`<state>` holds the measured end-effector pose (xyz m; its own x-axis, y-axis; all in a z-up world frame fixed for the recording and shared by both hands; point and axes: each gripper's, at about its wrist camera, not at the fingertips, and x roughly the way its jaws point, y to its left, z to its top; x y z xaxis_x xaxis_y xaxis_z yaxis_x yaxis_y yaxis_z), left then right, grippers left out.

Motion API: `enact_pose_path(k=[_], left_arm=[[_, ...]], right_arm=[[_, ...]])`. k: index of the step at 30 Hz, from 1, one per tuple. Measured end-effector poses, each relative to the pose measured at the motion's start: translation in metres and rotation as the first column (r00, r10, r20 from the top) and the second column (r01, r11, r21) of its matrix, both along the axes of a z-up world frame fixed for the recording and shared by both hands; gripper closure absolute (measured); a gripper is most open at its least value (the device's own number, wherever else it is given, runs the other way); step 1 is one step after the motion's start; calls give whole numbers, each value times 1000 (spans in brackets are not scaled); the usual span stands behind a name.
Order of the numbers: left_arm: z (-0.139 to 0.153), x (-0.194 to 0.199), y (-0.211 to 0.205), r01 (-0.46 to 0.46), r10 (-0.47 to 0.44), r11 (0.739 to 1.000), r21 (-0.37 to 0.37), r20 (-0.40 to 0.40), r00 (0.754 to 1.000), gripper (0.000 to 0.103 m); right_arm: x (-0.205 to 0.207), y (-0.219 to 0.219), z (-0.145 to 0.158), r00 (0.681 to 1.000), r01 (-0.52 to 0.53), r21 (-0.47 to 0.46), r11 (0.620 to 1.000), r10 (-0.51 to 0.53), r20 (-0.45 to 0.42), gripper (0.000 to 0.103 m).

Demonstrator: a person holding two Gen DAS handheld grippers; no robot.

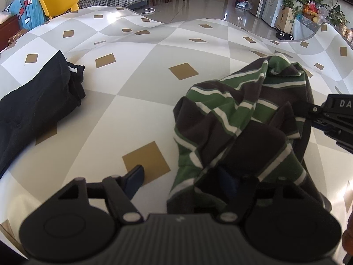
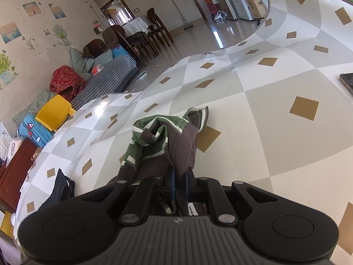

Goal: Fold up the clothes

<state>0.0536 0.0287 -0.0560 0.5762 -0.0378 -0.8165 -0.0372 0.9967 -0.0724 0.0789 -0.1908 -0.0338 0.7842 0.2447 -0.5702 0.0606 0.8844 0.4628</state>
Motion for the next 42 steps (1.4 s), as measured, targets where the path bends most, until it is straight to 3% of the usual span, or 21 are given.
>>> enact_pose_path(k=[11,18,22,42], left_arm=[[-1,6,20,-119,120,992,34,-12,993,34],[-2,6,19,-126,127,991,45,-17,992,31],[-1,6,15,-116,117,992,42,-13,993,26],[17,11,-7,-66,67,998,-8,58,996,16]], right_arm=[[-14,-23,30,993,76,35,997,-78,85,94],[-15,-33,22,994,103,39,994,-104,37,89],[-19,-43,20,991,129,43,991,-130,23,74],[-61,-21,13,994,19,-22,1000,-21,-110,63]])
